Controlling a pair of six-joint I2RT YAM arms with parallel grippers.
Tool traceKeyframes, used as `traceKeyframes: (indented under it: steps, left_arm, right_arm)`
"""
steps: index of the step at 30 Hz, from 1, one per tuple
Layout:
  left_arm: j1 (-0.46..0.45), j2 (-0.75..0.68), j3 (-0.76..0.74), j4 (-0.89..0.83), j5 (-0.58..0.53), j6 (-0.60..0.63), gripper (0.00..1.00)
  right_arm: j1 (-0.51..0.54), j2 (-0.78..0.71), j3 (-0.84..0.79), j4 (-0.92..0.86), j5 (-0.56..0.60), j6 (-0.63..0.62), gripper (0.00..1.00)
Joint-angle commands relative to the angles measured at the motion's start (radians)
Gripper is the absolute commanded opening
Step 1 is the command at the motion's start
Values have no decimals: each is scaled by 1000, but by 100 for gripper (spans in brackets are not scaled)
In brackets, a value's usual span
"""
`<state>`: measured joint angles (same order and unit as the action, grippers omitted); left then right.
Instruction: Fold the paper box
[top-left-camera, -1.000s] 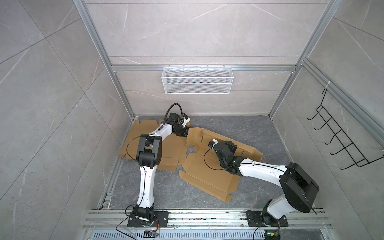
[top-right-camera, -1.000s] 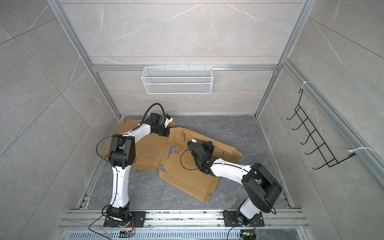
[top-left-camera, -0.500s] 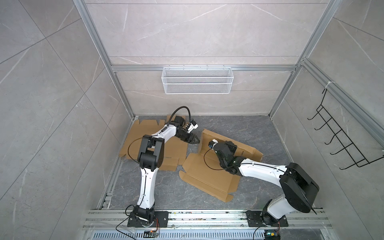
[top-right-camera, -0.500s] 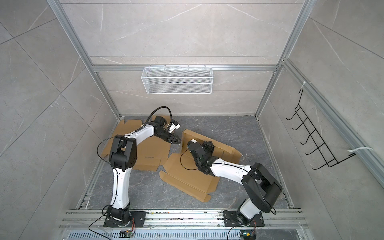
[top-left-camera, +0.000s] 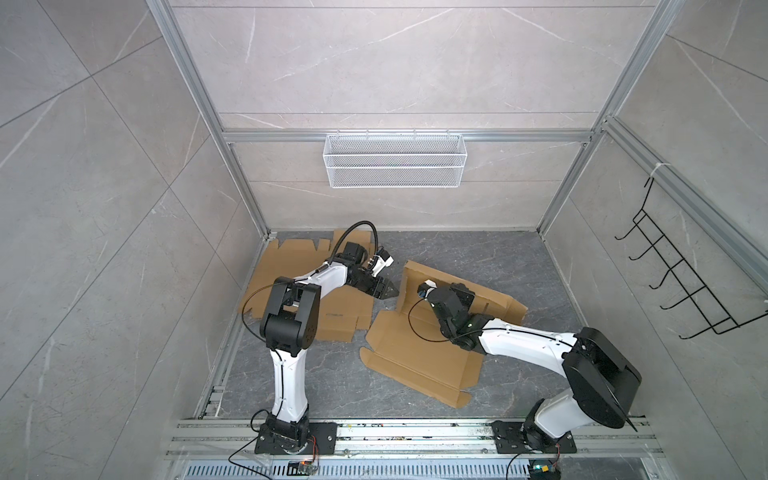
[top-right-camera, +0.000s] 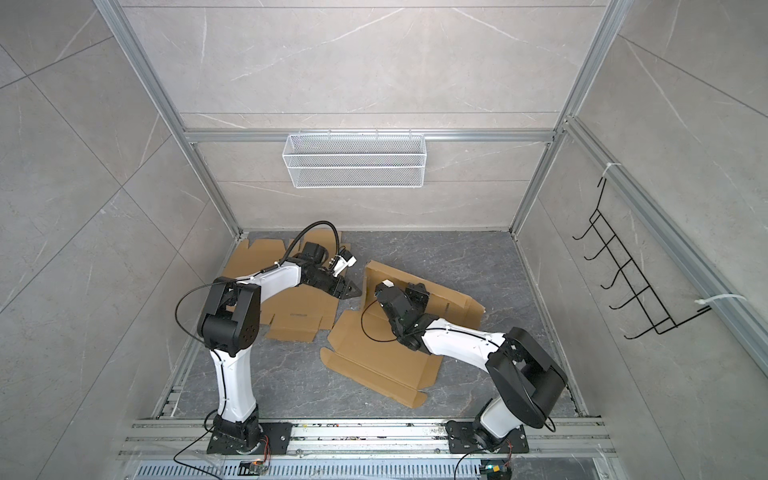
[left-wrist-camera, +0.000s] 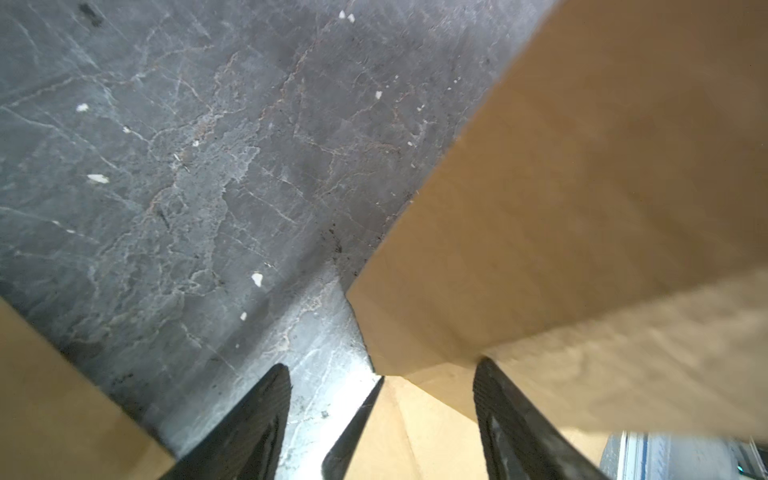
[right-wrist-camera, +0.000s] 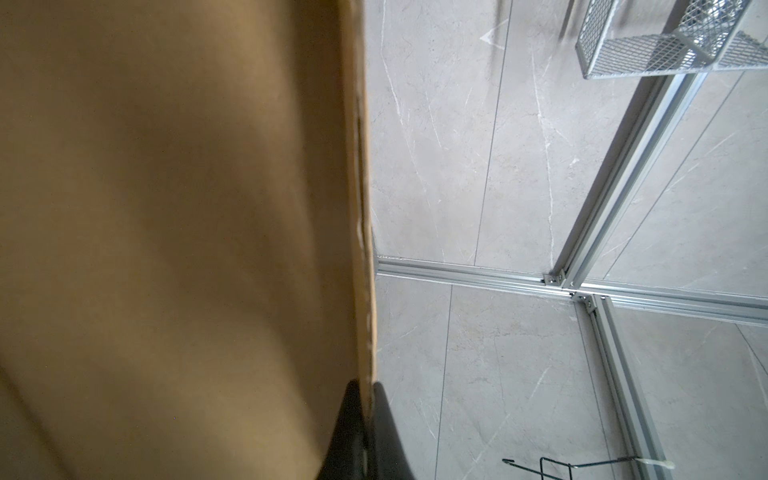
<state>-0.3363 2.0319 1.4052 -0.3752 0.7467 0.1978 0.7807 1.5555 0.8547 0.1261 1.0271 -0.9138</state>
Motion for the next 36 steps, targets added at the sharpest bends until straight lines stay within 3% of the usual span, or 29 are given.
traceKeyframes:
  steps: [1, 4, 8, 13, 21, 27, 36]
  left_arm:
    - [-20, -59, -21, 111, 90, -10, 79]
    - [-27, -62, -32, 114, 131, -10, 85]
    - [-33, -69, -50, 170, 99, -22, 86]
    - [-40, -81, -77, 280, -32, -48, 86]
    - [-42, -111, -189, 584, -165, -170, 82]
    - [-43, -123, -276, 807, -177, -240, 78]
    - [-51, -90, -273, 854, -236, -257, 74]
  right_arm:
    - [14, -18, -10, -3, -16, 2, 0]
    - [14, -14, -10, -5, -15, 3, 0]
    - [13, -14, -9, -5, -17, 4, 0]
    - [14, -11, -1, -8, -16, 1, 0]
    - [15, -21, -7, -12, -21, 4, 0]
    - [17, -20, -6, -11, -24, 6, 0]
    - [24, -20, -5, -8, -28, 8, 0]
